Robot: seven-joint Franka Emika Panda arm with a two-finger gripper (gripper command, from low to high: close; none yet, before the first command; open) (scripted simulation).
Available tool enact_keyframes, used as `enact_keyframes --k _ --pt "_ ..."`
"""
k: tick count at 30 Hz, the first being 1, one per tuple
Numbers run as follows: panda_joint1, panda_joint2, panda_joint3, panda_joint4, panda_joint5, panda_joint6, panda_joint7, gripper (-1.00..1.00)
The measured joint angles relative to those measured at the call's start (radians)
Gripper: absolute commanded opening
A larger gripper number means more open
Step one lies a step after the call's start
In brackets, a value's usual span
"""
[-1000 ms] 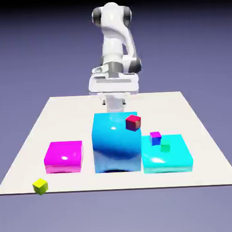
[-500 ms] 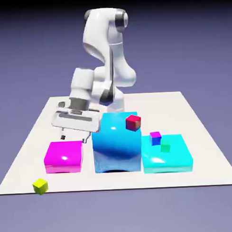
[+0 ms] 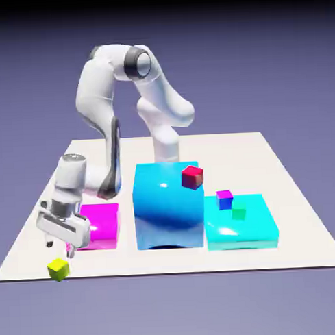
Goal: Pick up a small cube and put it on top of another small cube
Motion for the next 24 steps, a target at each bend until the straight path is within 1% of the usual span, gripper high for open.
enact_keyframes --k 3,4,6,12,15,24 --pt "0.029 0.109 -0.031 0.074 0.003 0.038 0.008 0.00" --pt "0.035 0.130 -0.038 0.089 0.003 0.046 0.010 -1.00" --pt "0.035 0.130 -0.038 0.089 0.003 0.046 0.010 -1.00" --pt "-0.034 -0.063 0.034 -0.052 -0.008 -0.040 0.010 -1.00" --pt "-0.084 -0.068 0.080 -0.042 -0.097 -0.104 -0.098 -1.00" --pt "0.087 -0.386 0.377 -0.181 0.042 -0.343 0.249 -1.00"
